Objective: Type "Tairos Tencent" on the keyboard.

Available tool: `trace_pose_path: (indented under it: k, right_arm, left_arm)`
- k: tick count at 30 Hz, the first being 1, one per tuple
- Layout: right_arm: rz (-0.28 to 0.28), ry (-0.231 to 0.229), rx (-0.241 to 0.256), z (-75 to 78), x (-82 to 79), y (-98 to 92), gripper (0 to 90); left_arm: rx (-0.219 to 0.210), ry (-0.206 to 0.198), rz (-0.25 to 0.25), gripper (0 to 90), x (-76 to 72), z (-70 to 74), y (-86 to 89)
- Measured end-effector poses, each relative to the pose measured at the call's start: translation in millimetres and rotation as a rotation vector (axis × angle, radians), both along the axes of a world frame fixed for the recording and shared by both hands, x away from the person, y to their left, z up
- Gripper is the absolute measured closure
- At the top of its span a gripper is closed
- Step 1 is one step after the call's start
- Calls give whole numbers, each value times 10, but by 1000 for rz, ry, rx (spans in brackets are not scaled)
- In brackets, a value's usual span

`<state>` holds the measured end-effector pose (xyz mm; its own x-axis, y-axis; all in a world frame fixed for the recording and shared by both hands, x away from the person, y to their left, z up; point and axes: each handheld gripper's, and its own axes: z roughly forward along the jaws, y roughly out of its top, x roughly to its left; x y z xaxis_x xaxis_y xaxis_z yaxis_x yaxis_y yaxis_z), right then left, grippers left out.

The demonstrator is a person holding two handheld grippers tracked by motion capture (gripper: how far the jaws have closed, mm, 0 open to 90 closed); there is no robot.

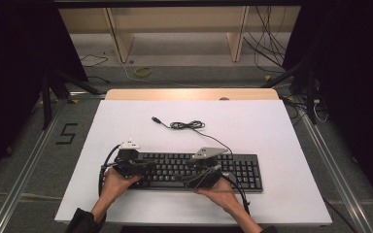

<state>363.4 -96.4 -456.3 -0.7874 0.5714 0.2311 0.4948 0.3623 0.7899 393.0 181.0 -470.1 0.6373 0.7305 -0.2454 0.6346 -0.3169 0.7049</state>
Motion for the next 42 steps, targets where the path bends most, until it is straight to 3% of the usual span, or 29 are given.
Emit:
trace_pose_path:
  k: [9, 15, 24, 34, 42]
  right_arm:
    - [-1, 7, -3, -10, 3, 6, 324]
    - [-3, 4, -3, -17, 12, 12, 325]
    - [-6, 5, -4, -19, 25, 38, 333]
    - [-4, 7, -10, -17, 35, 88, 362]
    - [-1, 28, 3, -26, 66, 115, 498]
  left_arm:
    - [-35, 4, 8, 719, -26, 24, 43]
    - [-34, 12, 12, 588, -48, 38, 53]
    - [-84, 9, 32, 437, -108, 80, 102]
    - [-105, -2, 31, 376, -169, 114, 117]
    - [-127, -22, 34, 348, -227, 149, 156]
